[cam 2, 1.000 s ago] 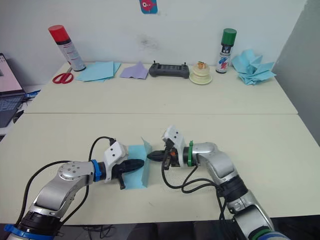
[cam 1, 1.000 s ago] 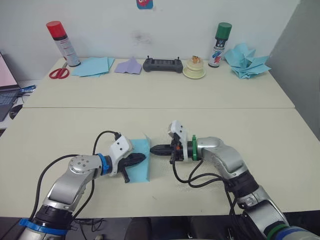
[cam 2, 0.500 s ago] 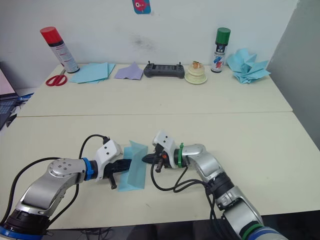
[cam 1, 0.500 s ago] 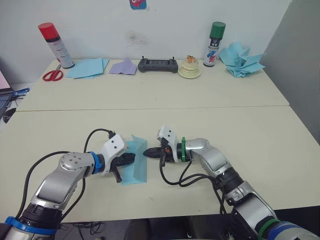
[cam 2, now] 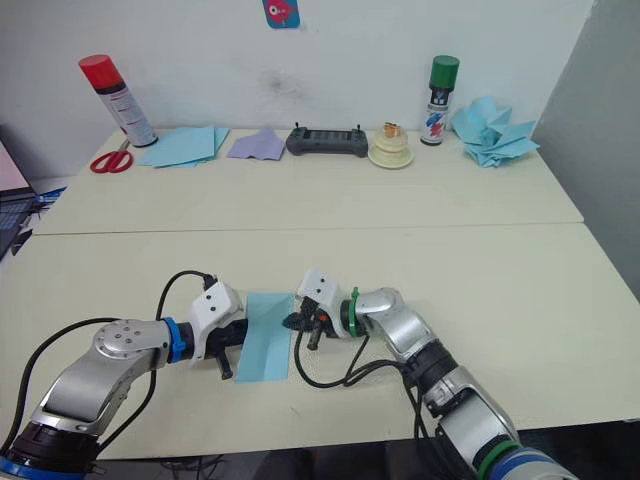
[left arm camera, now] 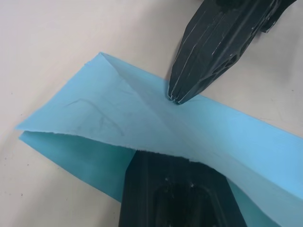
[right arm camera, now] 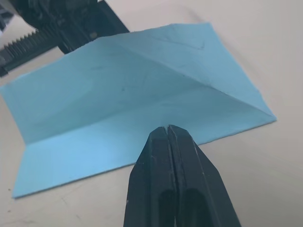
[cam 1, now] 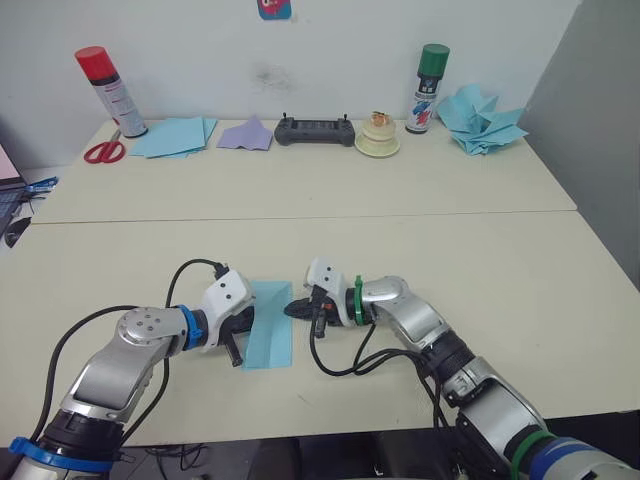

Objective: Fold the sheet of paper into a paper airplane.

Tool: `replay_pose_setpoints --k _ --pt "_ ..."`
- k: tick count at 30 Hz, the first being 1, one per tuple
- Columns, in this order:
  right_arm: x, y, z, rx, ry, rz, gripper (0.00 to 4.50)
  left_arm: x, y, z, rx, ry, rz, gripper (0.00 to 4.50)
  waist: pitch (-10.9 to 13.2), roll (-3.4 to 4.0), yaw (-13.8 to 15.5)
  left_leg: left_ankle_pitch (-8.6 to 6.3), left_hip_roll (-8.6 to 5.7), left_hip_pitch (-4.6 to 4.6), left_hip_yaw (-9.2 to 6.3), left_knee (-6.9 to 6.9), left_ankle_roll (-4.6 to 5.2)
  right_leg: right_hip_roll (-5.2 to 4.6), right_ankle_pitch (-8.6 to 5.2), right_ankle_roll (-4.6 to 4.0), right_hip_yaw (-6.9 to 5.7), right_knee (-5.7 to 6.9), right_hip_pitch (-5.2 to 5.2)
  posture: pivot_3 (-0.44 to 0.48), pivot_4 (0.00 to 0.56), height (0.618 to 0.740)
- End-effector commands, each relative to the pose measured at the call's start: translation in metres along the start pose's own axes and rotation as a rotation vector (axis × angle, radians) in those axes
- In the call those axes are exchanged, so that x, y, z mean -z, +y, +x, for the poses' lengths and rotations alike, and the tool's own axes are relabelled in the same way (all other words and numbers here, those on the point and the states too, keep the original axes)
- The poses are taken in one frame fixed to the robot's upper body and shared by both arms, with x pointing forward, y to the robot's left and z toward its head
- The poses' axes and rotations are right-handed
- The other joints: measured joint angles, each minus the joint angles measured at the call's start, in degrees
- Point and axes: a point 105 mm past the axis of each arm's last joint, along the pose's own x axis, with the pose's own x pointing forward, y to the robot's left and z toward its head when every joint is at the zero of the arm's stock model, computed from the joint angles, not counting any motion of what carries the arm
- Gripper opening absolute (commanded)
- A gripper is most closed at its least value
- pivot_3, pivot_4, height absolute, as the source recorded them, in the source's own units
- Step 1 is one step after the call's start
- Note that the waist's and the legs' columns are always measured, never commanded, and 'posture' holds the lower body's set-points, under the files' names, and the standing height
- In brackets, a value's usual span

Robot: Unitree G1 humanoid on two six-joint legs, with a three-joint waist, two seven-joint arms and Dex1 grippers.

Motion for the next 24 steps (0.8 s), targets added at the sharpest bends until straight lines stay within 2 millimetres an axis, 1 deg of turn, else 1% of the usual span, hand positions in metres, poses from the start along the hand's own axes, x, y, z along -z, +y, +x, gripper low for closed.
replay_pose_setpoints --k 1,5,7,9,11,13,14,16,20,24 --pt "0.005 -0.004 0.002 0.023 0.051 -0.045 0.03 0.022 0.014 -0.021 -0.052 0.098 -0.064 0.0 0.0 -0.02 -0.3 0.0 0.01 0.06 0.0 -0.03 0.0 0.02 -0.01 -0.02 0.03 0.0 0.03 0.0 0.15 0.74" --pt "0.01 -0.006 0.003 0.032 0.078 -0.048 0.03 0.006 0.026 -0.042 -0.073 0.074 -0.006 0.0 0.0 -0.01 -0.5 -0.01 0.04 0.18 -0.03 -0.2 0.01 0.13 -0.06 -0.13 0.12 0.02 0.0 0.0 0.15 0.74" --pt "0.012 -0.007 0.002 0.032 0.08 -0.041 0.03 -0.01 0.035 -0.053 -0.095 0.043 0.041 0.0 0.0 -0.03 -0.3 -0.01 0.04 0.18 -0.04 -0.22 0.01 0.13 -0.1 -0.18 0.09 0.01 0.0 0.0 0.15 0.74" --pt "0.013 -0.008 0.001 0.031 0.086 -0.043 0.03 -0.032 0.042 -0.06 -0.107 -0.024 0.06 0.0 0.0 -0.07 -0.2 -0.01 0.05 0.14 -0.03 -0.22 0.01 0.12 -0.11 -0.19 0.08 -0.02 0.0 0.0 0.15 0.74" --pt "0.013 -0.009 0.0 0.033 0.088 -0.044 0.03 -0.048 0.036 -0.06 -0.068 -0.078 0.057 0.0 0.0 -0.14 0.0 -0.01 0.05 0.08 -0.02 -0.2 0.01 0.08 -0.11 -0.19 0.0 -0.03 -0.01 0.0 0.15 0.74" --pt "0.011 -0.012 0.0 0.042 0.083 -0.037 0.03 -0.055 0.026 -0.055 -0.024 -0.103 0.053 0.0 0.0 -0.13 -0.1 -0.01 0.05 0.08 0.04 -0.18 0.01 0.07 -0.11 -0.19 0.06 -0.04 0.0 0.0 0.15 0.74" --pt "0.01 -0.013 -0.001 0.046 0.079 -0.031 0.03 -0.055 0.021 -0.051 -0.007 -0.106 0.049 0.0 0.0 -0.13 -0.1 -0.01 0.05 0.09 0.1 -0.19 0.01 0.07 -0.11 -0.18 0.14 -0.04 0.0 0.0 0.15 0.74" --pt "0.01 -0.014 -0.001 0.047 0.076 -0.026 0.03 -0.05 0.01 -0.041 0.024 -0.091 0.04 0.0 0.0 -0.12 -0.2 -0.01 0.05 0.09 0.12 -0.19 0.01 0.07 -0.11 -0.18 0.16 -0.04 -0.01 0.0 0.15 0.74" --pt "0.008 -0.014 -0.003 0.044 0.064 -0.007 0.03 -0.031 -0.01 -0.026 0.068 -0.045 0.014 0.0 0.0 -0.11 -0.2 -0.01 0.05 0.09 0.1 -0.2 0.01 0.08 -0.11 -0.18 0.16 -0.03 -0.03 0.0 0.15 0.74" --pt "0.003 -0.014 -0.003 0.042 0.025 0.034 0.03 -0.007 -0.028 -0.012 0.103 0.019 0.015 0.0 0.0 -0.11 0.0 -0.01 0.05 0.07 0.08 -0.19 0.0 0.07 -0.11 -0.19 0.15 -0.04 -0.03 0.0 0.15 0.74"
